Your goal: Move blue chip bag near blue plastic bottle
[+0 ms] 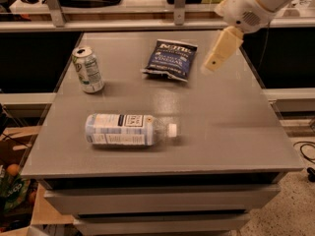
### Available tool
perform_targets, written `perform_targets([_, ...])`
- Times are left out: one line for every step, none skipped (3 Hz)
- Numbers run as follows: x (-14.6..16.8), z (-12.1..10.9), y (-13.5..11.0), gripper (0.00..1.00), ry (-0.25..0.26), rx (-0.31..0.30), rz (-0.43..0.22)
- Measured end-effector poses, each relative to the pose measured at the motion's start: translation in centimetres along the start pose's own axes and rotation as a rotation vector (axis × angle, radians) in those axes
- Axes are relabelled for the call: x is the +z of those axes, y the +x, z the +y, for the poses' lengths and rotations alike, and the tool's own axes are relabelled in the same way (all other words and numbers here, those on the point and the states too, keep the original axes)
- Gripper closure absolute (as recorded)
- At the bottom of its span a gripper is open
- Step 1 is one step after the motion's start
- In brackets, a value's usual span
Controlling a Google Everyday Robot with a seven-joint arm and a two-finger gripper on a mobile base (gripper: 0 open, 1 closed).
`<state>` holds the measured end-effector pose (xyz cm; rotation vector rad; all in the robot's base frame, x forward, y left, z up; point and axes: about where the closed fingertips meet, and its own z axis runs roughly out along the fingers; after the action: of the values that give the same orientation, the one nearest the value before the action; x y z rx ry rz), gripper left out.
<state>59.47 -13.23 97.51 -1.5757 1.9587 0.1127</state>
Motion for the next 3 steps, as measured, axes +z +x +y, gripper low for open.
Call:
perform_targets([2.2, -1.9, -1.8, 0.0, 0.013, 0.012, -0.067])
perform_targets([4.9, -3.8, -3.1, 0.0, 0.031, 0.068, -0.136])
perform_targets([8.0, -4.7, -3.6, 0.0, 0.036, 0.15, -0.18])
